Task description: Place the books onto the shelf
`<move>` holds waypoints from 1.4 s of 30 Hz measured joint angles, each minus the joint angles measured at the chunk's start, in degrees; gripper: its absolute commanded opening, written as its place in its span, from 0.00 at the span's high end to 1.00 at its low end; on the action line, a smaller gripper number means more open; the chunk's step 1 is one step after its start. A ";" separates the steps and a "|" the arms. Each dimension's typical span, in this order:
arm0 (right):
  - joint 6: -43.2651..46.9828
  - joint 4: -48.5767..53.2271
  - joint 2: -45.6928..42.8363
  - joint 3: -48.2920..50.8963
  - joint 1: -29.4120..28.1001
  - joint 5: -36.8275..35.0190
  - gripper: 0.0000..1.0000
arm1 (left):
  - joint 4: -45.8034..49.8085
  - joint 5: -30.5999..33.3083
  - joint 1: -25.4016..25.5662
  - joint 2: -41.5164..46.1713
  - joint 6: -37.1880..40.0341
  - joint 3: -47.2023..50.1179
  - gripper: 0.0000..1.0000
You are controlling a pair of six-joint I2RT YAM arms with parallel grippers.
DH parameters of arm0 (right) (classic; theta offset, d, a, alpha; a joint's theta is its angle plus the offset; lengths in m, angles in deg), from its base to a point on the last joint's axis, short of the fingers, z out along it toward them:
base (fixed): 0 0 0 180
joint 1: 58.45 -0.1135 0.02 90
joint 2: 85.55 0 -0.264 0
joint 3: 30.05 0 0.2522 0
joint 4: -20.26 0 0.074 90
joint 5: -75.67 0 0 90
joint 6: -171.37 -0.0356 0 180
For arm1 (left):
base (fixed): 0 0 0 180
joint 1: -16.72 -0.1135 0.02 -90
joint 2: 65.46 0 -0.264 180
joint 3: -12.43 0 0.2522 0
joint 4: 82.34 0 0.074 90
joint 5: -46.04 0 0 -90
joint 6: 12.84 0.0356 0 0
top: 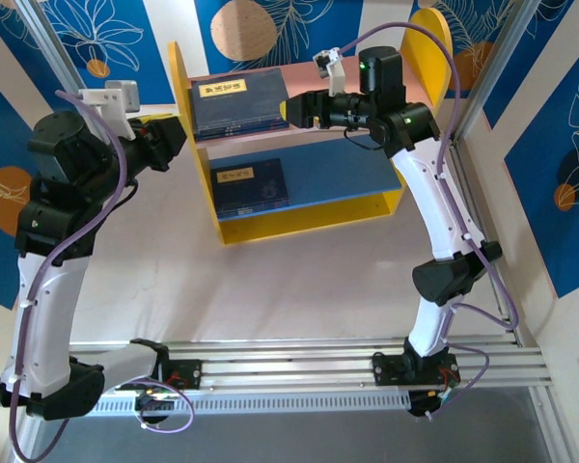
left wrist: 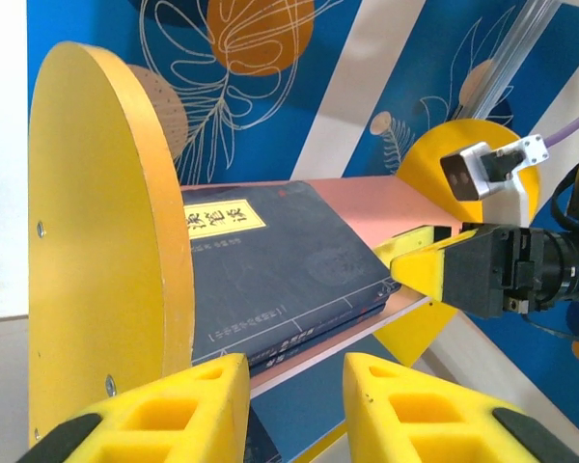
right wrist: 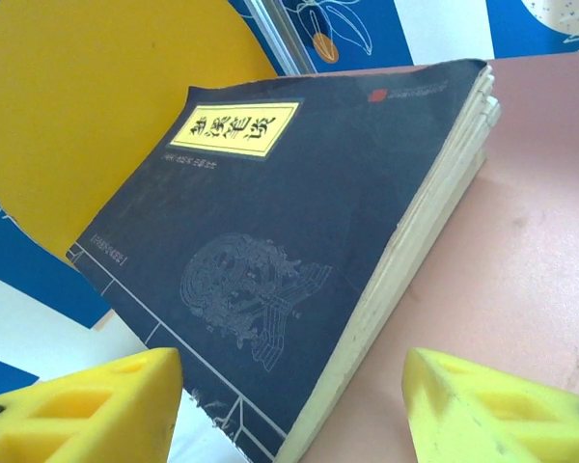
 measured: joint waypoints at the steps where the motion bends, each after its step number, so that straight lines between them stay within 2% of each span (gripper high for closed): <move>1: -0.11 -0.85 -0.17 0.52 0.00 0.26 0.38 | 0.04 0.00 0.00 0.00 0.02 0.31 0.69; 12: -1.29 -7.13 -0.94 4.31 0.00 2.14 0.40 | 0.92 0.00 0.00 0.11 0.46 1.07 0.69; 24: -1.77 -7.50 -0.94 4.55 0.00 3.23 0.45 | 1.31 0.00 0.00 0.11 1.33 1.07 0.69; 42: -1.70 -6.69 -0.20 3.41 -0.90 3.80 0.46 | 1.31 0.02 0.00 0.13 1.51 1.07 0.69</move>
